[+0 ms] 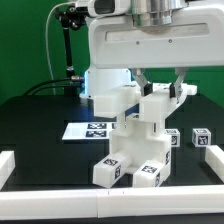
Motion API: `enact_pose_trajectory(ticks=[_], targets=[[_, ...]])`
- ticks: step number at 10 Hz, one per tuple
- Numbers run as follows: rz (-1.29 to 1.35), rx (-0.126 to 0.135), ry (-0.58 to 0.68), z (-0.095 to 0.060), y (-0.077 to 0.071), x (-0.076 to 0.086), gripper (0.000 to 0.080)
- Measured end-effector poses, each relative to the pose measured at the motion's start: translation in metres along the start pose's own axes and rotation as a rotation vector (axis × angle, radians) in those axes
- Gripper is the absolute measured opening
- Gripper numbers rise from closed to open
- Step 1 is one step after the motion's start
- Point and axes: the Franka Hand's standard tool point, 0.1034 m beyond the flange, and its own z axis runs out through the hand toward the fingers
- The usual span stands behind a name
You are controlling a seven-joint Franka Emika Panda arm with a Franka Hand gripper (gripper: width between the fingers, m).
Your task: Assemble chair
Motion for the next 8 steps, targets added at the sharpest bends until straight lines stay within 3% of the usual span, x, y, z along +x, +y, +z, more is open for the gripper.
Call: enact_pose_trajectory(ticks=[8], targets=[[-0.013, 0.000, -0.007, 0.001, 0.011, -0.013, 0.0281]])
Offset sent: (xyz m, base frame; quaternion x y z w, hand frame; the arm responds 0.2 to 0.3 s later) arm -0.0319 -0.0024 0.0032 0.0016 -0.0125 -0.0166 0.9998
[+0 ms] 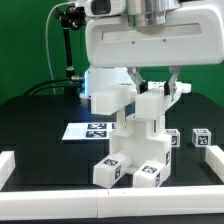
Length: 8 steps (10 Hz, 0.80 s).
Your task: Assemble chair
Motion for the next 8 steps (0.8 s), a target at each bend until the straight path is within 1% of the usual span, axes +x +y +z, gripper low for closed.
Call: enact_pose_trajectory(ticks=[4, 7, 8], targets=[[-0.004, 0.009, 0.033, -0.001, -0.005, 0.006, 0.0281], [0.002, -0.004, 0.020, 0.010, 0.003, 0.008, 0.0281], [0.002, -0.008, 0.017, 0.013, 0.003, 0.007, 0.0281]])
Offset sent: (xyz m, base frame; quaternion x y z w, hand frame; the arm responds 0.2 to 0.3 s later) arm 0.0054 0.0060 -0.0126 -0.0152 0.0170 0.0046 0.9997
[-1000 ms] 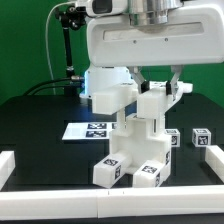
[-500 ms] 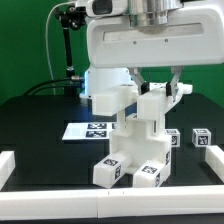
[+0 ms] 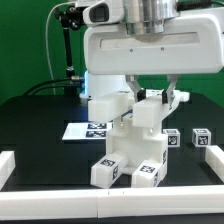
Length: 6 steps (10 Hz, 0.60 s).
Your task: Assemble chair
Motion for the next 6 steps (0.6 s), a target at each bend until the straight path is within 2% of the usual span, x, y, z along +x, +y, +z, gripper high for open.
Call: enact_pose_trajectory(ticks=[3, 6], targets=[[0.000, -0.012, -0.012, 0.012, 0.001, -0.003, 0.0281], [0.002, -0.023, -0.019, 0.024, 0.009, -0.001, 0.0281]])
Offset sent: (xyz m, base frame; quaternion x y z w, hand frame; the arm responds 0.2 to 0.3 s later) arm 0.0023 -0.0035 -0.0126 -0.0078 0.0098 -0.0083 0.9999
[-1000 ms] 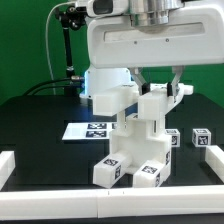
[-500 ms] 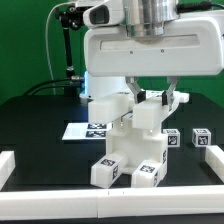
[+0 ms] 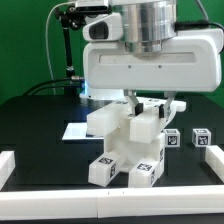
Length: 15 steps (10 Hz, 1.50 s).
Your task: Assemble chair
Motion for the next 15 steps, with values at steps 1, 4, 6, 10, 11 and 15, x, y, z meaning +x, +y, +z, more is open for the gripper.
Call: enact_pose_trajectory(ticks=[1, 4, 6, 10, 11, 15], targets=[[0.001, -0.003, -0.003, 0.0026, 0.0008, -0.0003, 0.0281], [0.001, -0.003, -0.002, 0.0031, 0.0011, 0.0001, 0.0281], [-0.001, -0.003, -0.001, 0.0031, 0.0013, 0.0003, 0.0281], [-0.008, -0.003, 0.000, 0.0028, 0.0017, 0.0007, 0.0436], [-0.008, -0.003, 0.000, 0.0028, 0.0017, 0.0007, 0.0436], [-0.008, -0.003, 0.000, 0.0027, 0.0016, 0.0008, 0.0646]])
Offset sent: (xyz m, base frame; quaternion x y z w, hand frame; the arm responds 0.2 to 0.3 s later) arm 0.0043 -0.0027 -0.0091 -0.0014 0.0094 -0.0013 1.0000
